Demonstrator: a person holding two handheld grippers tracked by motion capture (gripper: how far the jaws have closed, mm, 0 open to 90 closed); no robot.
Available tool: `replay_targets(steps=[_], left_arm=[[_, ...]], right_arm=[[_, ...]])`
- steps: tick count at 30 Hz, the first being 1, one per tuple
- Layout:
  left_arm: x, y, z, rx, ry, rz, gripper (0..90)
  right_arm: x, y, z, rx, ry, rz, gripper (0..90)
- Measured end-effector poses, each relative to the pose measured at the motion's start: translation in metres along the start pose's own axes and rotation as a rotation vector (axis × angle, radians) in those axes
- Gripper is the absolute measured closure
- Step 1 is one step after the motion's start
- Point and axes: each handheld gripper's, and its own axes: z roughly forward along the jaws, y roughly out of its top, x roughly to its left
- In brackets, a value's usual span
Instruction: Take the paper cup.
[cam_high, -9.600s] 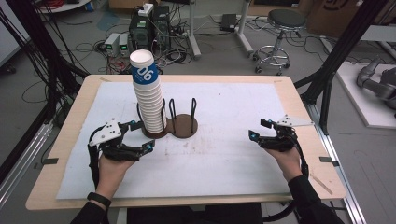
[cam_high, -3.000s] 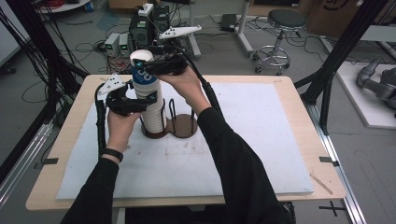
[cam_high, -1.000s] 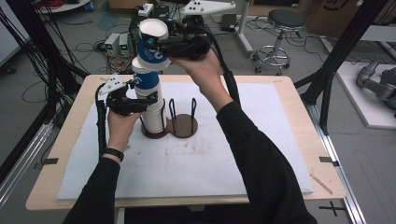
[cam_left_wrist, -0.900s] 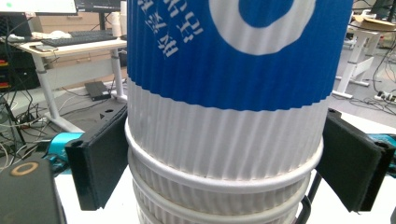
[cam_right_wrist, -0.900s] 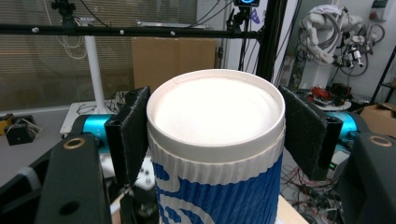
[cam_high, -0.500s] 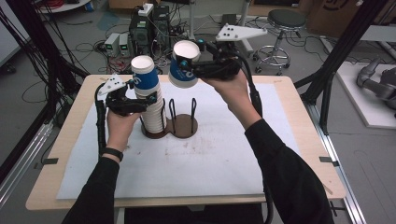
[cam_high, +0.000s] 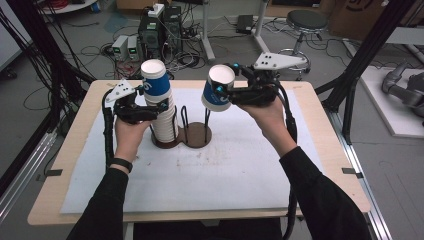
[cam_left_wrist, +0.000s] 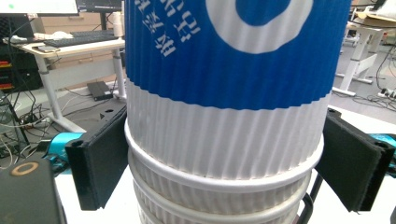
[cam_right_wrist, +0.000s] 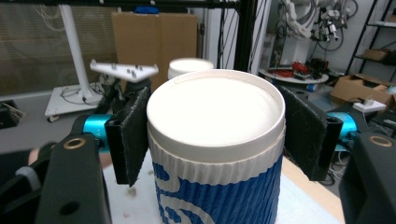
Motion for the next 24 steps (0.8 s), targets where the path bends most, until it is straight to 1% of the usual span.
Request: replay_targets(steps=[2, 3, 4, 5, 7, 8, 9, 11, 14, 15, 16, 18, 20, 23, 24], left_arm=[[0.0, 0.0, 0.0, 0.0, -0.001, 0.0, 11.8], [0.0, 0.0, 0.0, -0.001, -0.002, 0.0, 11.8], [0.0, 0.0, 0.0, 0.001, -0.003, 0.0, 11.8], [0.0, 0.0, 0.0, 0.001, -0.003, 0.0, 11.8], [0.0, 0.0, 0.0, 0.0, -0.002, 0.001, 11.8], [0.0, 0.0, 0.0, 0.001, -0.001, 0.001, 11.8], [0.0, 0.0, 0.0, 0.001, -0.001, 0.003, 11.8], [0.0, 0.0, 0.0, 0.001, -0.002, 0.003, 11.8], [0.0, 0.0, 0.0, 0.002, -0.001, 0.002, 11.8], [0.0, 0.0, 0.0, 0.002, -0.002, 0.005, 11.8], [0.0, 0.0, 0.0, 0.002, -0.002, 0.005, 11.8], [0.0, 0.0, 0.0, 0.002, -0.002, 0.006, 11.8], [0.0, 0.0, 0.0, 0.003, -0.002, 0.005, 11.8], [0.0, 0.0, 0.0, 0.003, -0.002, 0.006, 11.8], [0.0, 0.0, 0.0, 0.002, -0.001, 0.007, 11.8]], right_arm=[[0.001, -0.01, -0.005, 0.009, -0.011, -0.007, 30.5], [0.001, -0.01, -0.005, 0.009, -0.011, -0.007, 30.5], [0.002, -0.017, -0.009, 0.021, -0.014, -0.006, 30.5], [0.002, -0.017, -0.009, 0.021, -0.014, -0.006, 30.5], [0.003, -0.024, -0.012, 0.024, -0.014, -0.006, 30.5], [0.004, -0.031, -0.016, 0.019, -0.015, -0.002, 30.5], [0.004, -0.031, -0.016, 0.019, -0.015, -0.002, 30.5], [0.005, -0.038, -0.02, 0.028, -0.017, 0.003, 30.5], [0.005, -0.047, -0.024, 0.027, -0.02, 0.011, 30.5], [0.006, -0.052, -0.026, 0.036, -0.02, 0.015, 30.4], [0.007, -0.056, -0.027, 0.033, -0.019, 0.014, 30.5], [0.007, -0.064, -0.028, 0.053, -0.03, 0.01, 30.5], [0.007, -0.071, -0.03, 0.059, -0.03, 0.027, 30.5], [0.007, -0.082, -0.033, 0.053, -0.022, 0.052, 30.5], [0.008, -0.089, -0.033, 0.05, -0.02, 0.063, 30.5]])
